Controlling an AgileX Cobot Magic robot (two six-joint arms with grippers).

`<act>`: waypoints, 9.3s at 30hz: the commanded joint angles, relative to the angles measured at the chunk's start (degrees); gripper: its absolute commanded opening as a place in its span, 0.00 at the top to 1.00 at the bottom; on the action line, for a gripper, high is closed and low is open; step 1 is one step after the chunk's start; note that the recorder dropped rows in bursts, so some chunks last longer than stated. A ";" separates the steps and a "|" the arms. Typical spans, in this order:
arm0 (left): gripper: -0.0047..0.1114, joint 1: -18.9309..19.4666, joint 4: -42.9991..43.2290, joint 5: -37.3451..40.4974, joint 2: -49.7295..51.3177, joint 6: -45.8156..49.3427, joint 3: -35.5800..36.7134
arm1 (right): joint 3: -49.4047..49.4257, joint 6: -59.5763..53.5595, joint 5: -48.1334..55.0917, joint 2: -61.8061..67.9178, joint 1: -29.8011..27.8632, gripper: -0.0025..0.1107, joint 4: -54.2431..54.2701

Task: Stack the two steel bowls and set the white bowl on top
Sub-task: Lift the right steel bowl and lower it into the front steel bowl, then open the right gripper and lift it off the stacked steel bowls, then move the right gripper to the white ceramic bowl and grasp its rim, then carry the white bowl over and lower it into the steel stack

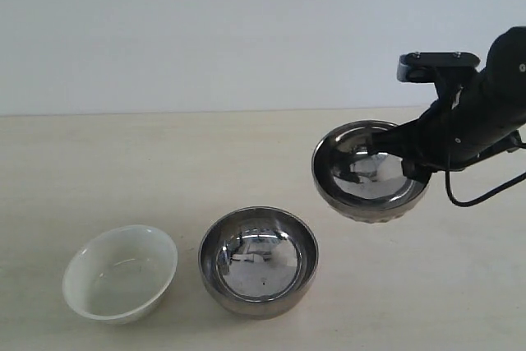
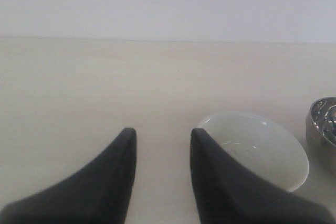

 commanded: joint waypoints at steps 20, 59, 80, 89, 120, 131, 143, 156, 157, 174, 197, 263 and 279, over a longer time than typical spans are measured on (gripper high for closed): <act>0.68 0.16 -0.07 0.04 -0.19 0.16 0.23 | 0.16 -3.78 1.67 -3.61 17.79 0.98 5.11; 0.68 0.16 -0.07 0.04 -0.19 0.16 0.23 | 0.16 -4.39 -3.98 5.71 17.91 0.98 9.78; 0.68 0.16 -0.07 0.04 -0.19 0.16 0.23 | 0.16 -6.79 -7.11 7.93 19.41 0.98 11.58; 0.68 0.16 -0.07 0.04 -0.19 0.16 0.23 | 0.16 -7.17 -6.87 7.93 19.41 0.98 11.58; 0.68 0.16 -0.07 0.04 -0.19 0.16 0.23 | 0.16 -9.72 -14.60 3.66 19.41 0.60 11.48; 0.68 0.16 -0.07 0.04 -0.19 0.16 0.23 | 0.16 -11.49 -12.94 1.62 19.41 0.97 10.35; 0.68 0.16 -0.07 0.04 -0.19 0.16 0.23 | 0.16 -11.61 -12.25 6.71 19.41 0.98 10.35; 0.68 0.16 -0.07 0.04 -0.19 0.16 0.23 | 0.16 -11.61 -12.55 6.65 19.41 0.98 10.46; 0.68 0.16 -0.07 0.04 -0.19 0.16 0.23 | 0.16 -11.61 -12.55 6.65 19.41 0.98 10.70; 0.68 0.16 -0.07 0.04 -0.19 0.16 0.23 | 0.16 -18.83 -9.20 -5.81 28.14 0.98 11.07; 0.68 0.16 -0.07 0.04 -0.19 0.16 0.23 | -6.23 -29.29 -18.71 12.43 45.29 0.35 10.00; 0.68 0.16 -0.07 0.04 -0.19 0.16 0.23 | -15.33 -39.75 -14.81 14.08 48.62 0.98 9.09; 0.68 0.16 -0.07 0.04 -0.19 0.16 0.23 | -15.33 -29.03 -7.63 6.17 43.68 0.98 -1.80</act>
